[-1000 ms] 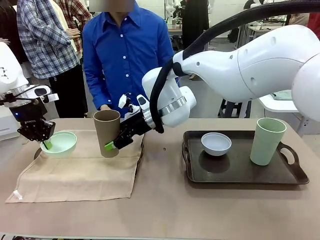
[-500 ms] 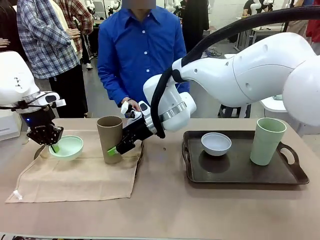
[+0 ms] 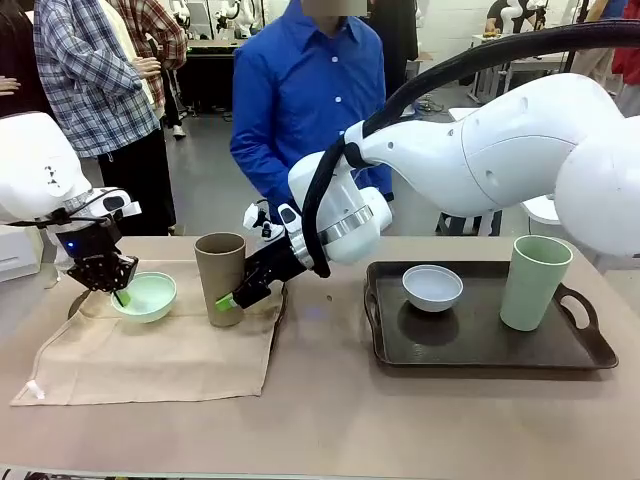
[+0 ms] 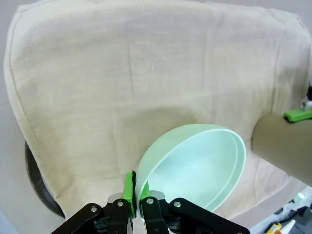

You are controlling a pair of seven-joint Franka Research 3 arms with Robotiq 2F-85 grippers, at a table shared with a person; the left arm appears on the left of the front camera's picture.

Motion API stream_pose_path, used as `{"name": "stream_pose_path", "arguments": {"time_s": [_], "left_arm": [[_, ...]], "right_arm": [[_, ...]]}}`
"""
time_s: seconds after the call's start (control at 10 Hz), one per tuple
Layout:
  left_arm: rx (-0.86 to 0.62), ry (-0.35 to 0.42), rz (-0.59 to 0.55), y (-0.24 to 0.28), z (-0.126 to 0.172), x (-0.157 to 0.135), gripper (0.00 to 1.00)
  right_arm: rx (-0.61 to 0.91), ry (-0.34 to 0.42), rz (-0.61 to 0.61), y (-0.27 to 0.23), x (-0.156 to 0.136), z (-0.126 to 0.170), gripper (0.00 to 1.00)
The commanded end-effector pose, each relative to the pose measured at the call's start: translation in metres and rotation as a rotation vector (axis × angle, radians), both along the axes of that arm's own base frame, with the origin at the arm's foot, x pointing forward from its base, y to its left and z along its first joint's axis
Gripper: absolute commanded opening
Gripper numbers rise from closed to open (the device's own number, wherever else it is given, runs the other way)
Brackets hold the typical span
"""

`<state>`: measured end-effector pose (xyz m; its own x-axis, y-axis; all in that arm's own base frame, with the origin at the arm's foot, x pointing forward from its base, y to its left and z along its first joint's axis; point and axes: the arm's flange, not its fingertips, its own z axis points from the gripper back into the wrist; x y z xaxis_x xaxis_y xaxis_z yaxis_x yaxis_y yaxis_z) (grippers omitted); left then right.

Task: Set up a tray with a mat and arrange the tableware.
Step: Place the Picnic Bowl and Reusable plastic cup back onto the Handle tray in front of the human's position.

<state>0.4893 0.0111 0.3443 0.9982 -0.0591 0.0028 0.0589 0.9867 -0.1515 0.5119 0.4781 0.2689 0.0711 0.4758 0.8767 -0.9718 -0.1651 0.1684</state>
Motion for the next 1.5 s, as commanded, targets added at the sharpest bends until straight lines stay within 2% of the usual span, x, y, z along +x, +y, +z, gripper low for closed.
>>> {"name": "stream_pose_path", "arguments": {"time_s": [0.0, 0.1, 0.2, 0.3, 0.4, 0.5, 0.6, 0.7, 0.9, 1.0, 1.1, 1.2, 1.4], "left_arm": [[-0.054, -0.037, -0.012, -0.004, -0.014, 0.001, 0.04], [-0.061, -0.028, -0.014, -0.004, -0.017, 0.000, 0.04], [-0.057, -0.016, -0.008, -0.004, -0.018, 0.001, 0.13], [-0.051, 0.008, 0.002, -0.004, -0.015, -0.002, 0.63], [-0.030, 0.024, 0.005, -0.002, -0.009, -0.003, 0.72], [0.003, 0.049, -0.006, 0.002, -0.002, -0.005, 1.00], [0.014, 0.067, -0.007, 0.007, 0.005, -0.006, 0.92], [0.019, 0.074, -0.007, 0.011, 0.011, -0.010, 1.00], [0.037, 0.076, -0.020, 0.018, 0.023, -0.013, 1.00], [0.044, 0.083, -0.032, 0.021, 0.031, -0.015, 0.74], [0.064, 0.091, -0.044, 0.023, 0.044, -0.021, 0.83], [0.080, 0.085, -0.070, 0.023, 0.056, -0.024, 0.86], [0.119, 0.056, -0.144, 0.009, 0.086, -0.026, 0.86]], "right_arm": [[-0.025, 0.000, -0.001, 0.001, 0.001, -0.002, 0.81], [-0.035, -0.001, 0.001, 0.001, 0.000, -0.002, 0.81], [-0.048, 0.001, -0.004, 0.000, 0.001, -0.002, 1.00], [-0.085, 0.001, -0.014, 0.000, -0.001, 0.000, 1.00], [-0.144, 0.006, -0.038, -0.002, -0.001, 0.005, 1.00], [-0.209, 0.026, -0.070, -0.008, -0.003, 0.014, 1.00], [-0.264, 0.021, -0.089, -0.013, -0.004, 0.023, 1.00], [-0.309, 0.033, -0.106, -0.020, -0.009, 0.034, 1.00], [-0.392, 0.048, -0.129, -0.034, -0.016, 0.049, 1.00], [-0.420, 0.071, -0.136, -0.042, -0.019, 0.056, 1.00], [-0.464, 0.108, -0.150, -0.050, -0.025, 0.064, 1.00], [-0.529, 0.186, -0.198, -0.058, -0.029, 0.073, 1.00], [-0.667, 0.311, -0.329, -0.083, -0.034, 0.110, 1.00]]}}
